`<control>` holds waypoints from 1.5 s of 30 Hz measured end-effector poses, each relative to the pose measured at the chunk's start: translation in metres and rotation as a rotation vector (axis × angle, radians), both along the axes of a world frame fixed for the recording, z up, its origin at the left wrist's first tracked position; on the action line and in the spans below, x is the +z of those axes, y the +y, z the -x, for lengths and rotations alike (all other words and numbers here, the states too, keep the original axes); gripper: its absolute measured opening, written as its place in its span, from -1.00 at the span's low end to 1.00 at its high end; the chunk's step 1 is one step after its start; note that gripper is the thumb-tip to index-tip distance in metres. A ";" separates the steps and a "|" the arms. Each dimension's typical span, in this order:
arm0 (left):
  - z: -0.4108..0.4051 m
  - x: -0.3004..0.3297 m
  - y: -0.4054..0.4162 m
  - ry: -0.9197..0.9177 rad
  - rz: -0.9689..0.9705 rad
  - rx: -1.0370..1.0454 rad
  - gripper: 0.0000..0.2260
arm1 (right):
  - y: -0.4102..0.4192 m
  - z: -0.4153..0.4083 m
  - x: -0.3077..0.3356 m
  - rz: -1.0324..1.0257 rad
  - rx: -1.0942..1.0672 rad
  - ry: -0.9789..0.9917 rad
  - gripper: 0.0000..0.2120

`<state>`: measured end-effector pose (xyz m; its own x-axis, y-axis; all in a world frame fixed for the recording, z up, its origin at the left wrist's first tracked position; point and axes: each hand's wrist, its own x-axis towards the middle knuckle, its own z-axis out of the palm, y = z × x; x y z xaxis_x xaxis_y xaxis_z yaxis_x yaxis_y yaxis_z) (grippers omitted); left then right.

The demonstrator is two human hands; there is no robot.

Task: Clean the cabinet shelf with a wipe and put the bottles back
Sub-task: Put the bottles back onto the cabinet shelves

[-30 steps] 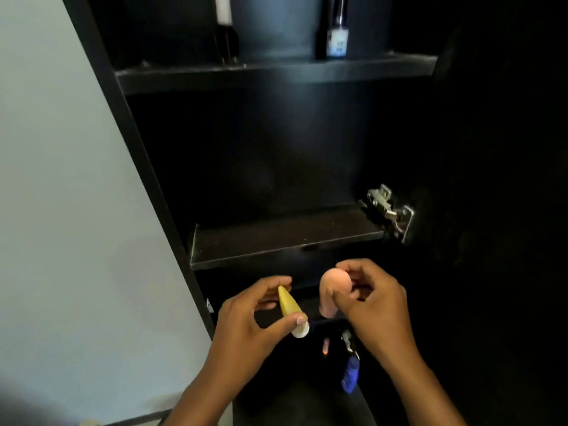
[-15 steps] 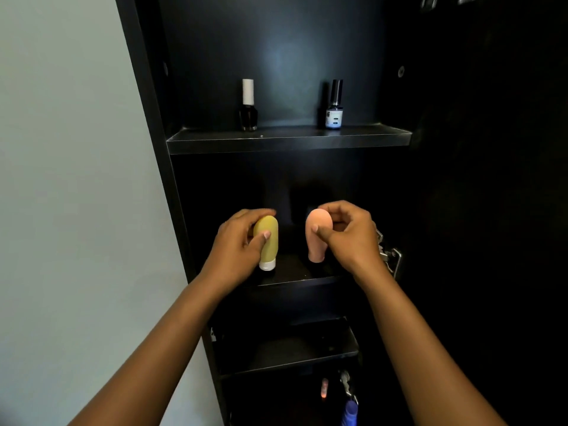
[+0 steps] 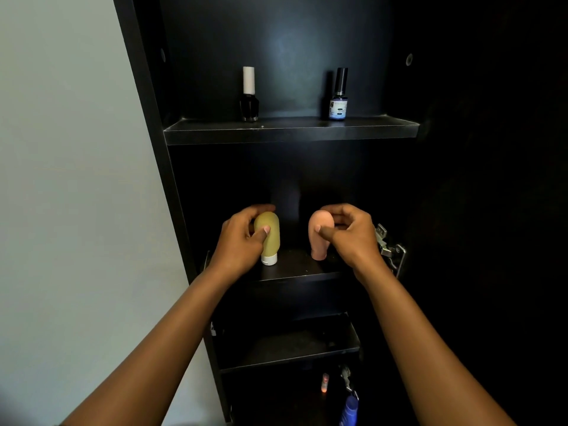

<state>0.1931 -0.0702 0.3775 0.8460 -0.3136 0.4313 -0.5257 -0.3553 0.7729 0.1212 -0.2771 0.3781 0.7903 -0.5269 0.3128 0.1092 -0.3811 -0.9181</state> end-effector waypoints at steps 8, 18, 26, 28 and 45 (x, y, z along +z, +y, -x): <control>0.011 -0.010 0.000 0.032 0.054 0.018 -0.39 | 0.001 0.008 -0.007 0.005 0.007 -0.031 -0.48; 0.110 -0.072 -0.004 -0.480 0.109 0.126 -0.59 | 0.028 0.088 -0.069 0.350 -0.403 -0.276 -0.68; 0.154 -0.255 -0.012 -0.030 -0.267 -0.188 -0.66 | 0.062 0.153 -0.254 0.151 -0.298 0.118 -0.77; 0.161 -0.299 -0.005 0.078 -0.407 -0.212 -0.60 | 0.063 0.166 -0.311 0.095 -0.339 0.356 -0.77; 0.069 -0.465 -0.080 0.459 -0.502 -0.086 -0.51 | 0.034 0.123 -0.495 -0.106 -0.534 0.593 -0.62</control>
<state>0.1245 -0.1502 -0.0878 0.8715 -0.4562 -0.1798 -0.2269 -0.7003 0.6769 -0.0022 -0.2434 -0.1173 0.4422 -0.8837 -0.1532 -0.5804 -0.1517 -0.8000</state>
